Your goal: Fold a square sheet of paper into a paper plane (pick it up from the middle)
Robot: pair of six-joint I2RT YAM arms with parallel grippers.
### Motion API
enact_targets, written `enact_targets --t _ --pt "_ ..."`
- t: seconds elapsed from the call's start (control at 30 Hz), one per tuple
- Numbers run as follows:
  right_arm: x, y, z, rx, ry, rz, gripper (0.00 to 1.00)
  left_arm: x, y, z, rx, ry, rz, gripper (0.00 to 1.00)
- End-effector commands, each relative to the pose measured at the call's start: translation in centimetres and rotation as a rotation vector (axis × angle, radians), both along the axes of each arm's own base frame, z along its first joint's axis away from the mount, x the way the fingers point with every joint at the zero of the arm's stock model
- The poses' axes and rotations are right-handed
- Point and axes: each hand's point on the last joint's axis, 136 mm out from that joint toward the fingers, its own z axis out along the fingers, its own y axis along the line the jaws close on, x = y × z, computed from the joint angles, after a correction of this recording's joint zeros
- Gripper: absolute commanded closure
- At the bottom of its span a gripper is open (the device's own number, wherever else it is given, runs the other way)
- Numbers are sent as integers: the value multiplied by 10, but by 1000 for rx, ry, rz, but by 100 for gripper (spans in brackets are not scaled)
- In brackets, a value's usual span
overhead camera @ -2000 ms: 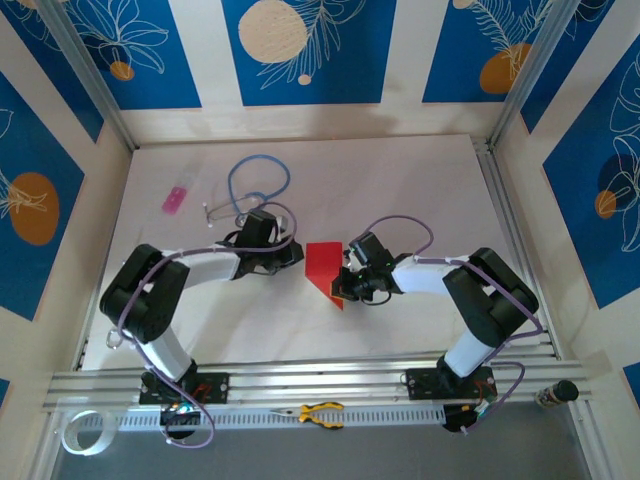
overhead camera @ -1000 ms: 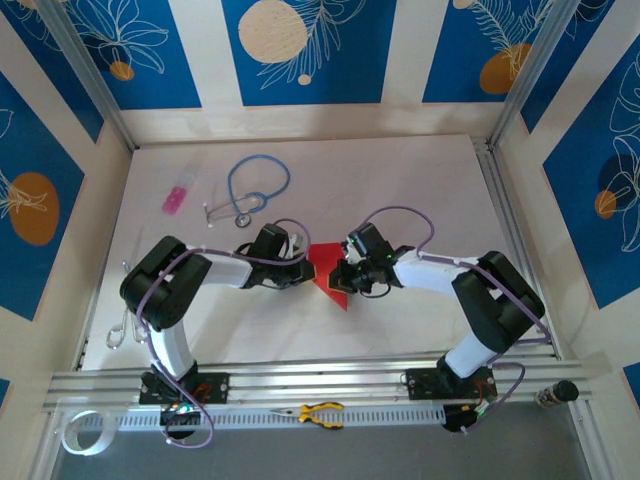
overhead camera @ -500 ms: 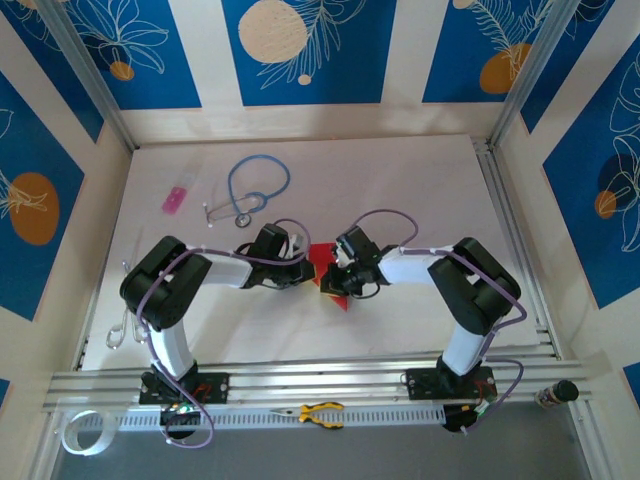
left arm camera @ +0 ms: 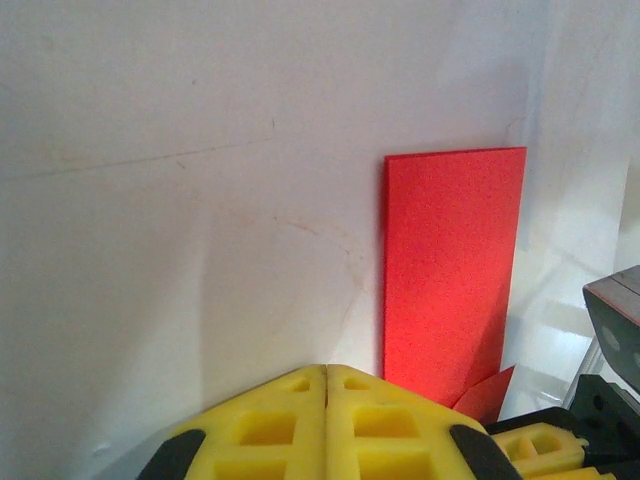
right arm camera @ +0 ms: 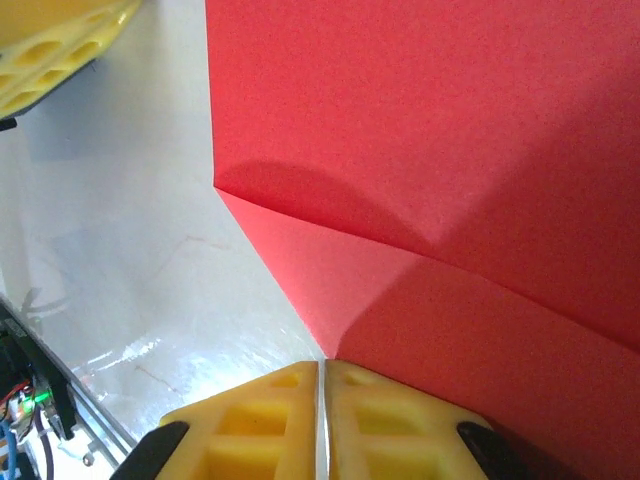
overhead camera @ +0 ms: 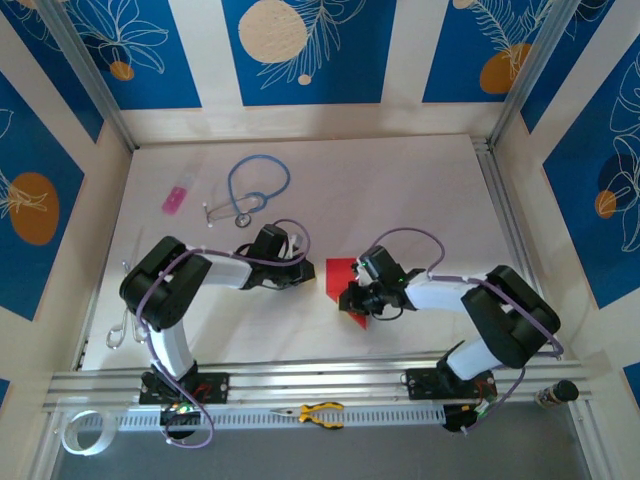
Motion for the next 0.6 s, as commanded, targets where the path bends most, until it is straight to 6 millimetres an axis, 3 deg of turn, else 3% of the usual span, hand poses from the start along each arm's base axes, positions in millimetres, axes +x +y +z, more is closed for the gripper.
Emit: enact_targets --t 0.0,0.1,0.23,0.4,0.57 --pt "-5 -9 -7 2 36 -6 90 -15 18 -17 90 32 19 100" --pt "3 -4 -5 13 19 14 92 -15 4 10 35 -22 -17 100" --pt "14 4 -2 29 1 33 93 -31 -22 26 6 -33 -109 100" --pt "17 7 -3 38 -3 36 93 -42 -44 20 18 -11 -150 100" --pt "17 6 -2 42 -8 32 93 -44 -51 5 63 23 -149 100"
